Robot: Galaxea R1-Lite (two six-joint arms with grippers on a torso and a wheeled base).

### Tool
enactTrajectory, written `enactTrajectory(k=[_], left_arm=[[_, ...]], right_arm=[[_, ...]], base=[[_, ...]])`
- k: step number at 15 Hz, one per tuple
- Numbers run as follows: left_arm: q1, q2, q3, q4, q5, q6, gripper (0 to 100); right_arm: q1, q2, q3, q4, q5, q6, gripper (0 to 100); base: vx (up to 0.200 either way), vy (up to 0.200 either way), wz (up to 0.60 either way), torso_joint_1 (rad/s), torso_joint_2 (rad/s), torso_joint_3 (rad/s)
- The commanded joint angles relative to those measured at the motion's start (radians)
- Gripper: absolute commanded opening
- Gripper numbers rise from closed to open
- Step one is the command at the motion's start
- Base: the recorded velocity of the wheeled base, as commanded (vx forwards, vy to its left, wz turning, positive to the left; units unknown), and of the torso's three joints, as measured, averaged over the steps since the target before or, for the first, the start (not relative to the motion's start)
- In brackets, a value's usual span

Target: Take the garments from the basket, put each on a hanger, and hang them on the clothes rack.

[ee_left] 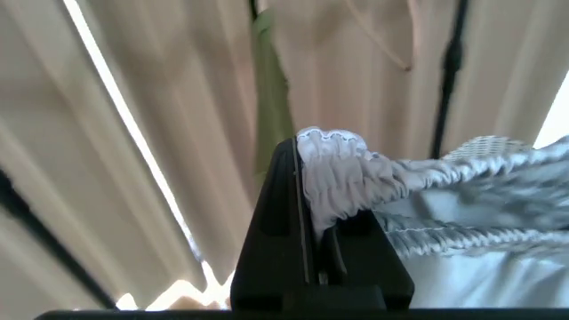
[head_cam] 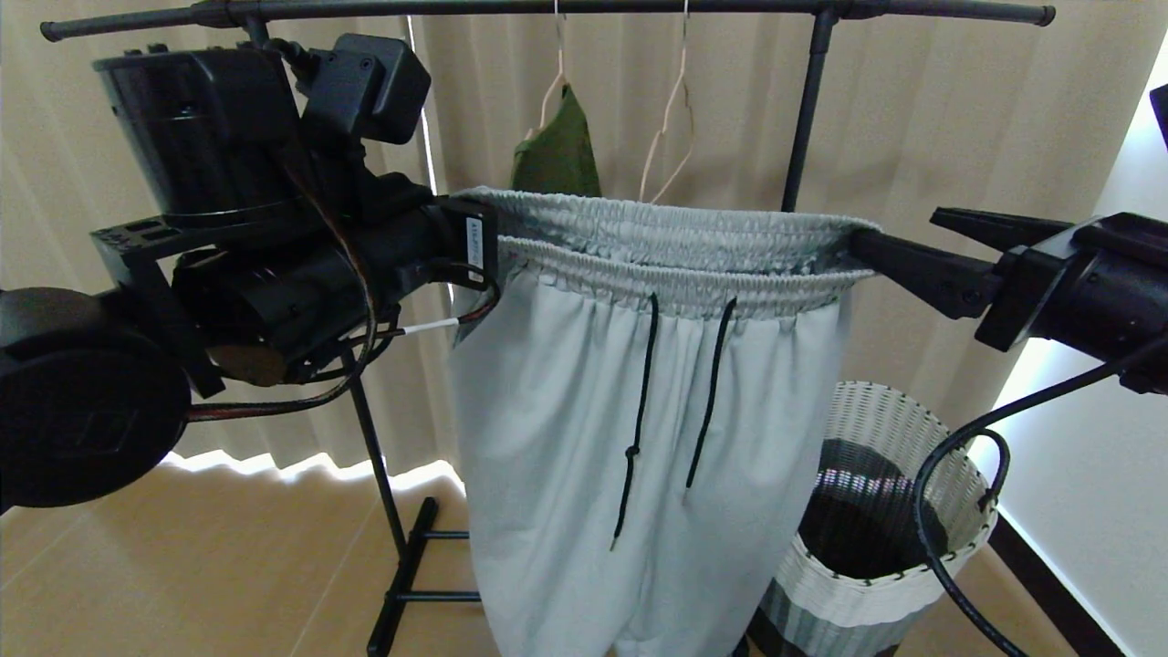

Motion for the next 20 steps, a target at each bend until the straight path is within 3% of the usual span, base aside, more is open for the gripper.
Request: enactTrajectory(k=[1,3,7,8,10,12,15,16,18,20], left_arm=[[0.011,0.014,-0.002,0.000,0.035,0.001,0],[0.012,0.014,0.001,0.000,0.061,0.001,0],[0.017,0.014,0.004,0.000,0.064,0.001,0],[0.017,0.013,0.013,0.000,0.065,0.001,0],[0.048,-0.053,0.099,0.004,0.069,0.024,0],[0.077,-0.161,0.237,0.004,0.064,0.060,0],[0.094,-0.305,0.398,0.008,0.056,0.060,0],[0.100,-0.377,0.484,0.008,0.046,0.059,0],[0.103,-0.440,0.567,0.008,0.007,0.050,0],[0.104,-0.500,0.648,0.006,-0.070,-0.032,0]], right_arm=[[0.013,-0.024,0.008,-0.003,0.001,0.002,100],[0.018,-0.035,0.011,-0.006,0.001,0.003,100],[0.016,-0.096,0.069,-0.006,0.121,0.000,100],[0.016,-0.096,0.076,-0.006,0.122,0.000,100],[-0.027,-0.104,0.134,-0.003,0.115,-0.057,100],[-0.105,-0.113,0.192,0.007,0.113,-0.185,100],[-0.240,-0.107,0.217,0.039,0.110,-0.222,100],[-0.286,-0.105,0.221,0.086,0.055,-0.254,100],[-0.290,-0.107,0.235,0.080,-0.076,-0.282,100],[-0.293,-0.108,0.235,0.050,-0.152,-0.282,100]], base=[[0.000,0.000,0.00,0.000,0.00,0.000],[0.000,0.000,0.00,0.000,0.00,0.000],[0.000,0.000,0.00,0.000,0.00,0.000],[0.000,0.000,0.00,0.000,0.00,0.000],[0.000,0.000,0.00,0.000,0.00,0.000],[0.000,0.000,0.00,0.000,0.00,0.000],[0.000,0.000,0.00,0.000,0.00,0.000],[0.000,0.000,0.00,0.000,0.00,0.000],[0.000,0.000,0.00,0.000,0.00,0.000],[0.000,0.000,0.00,0.000,0.00,0.000]])
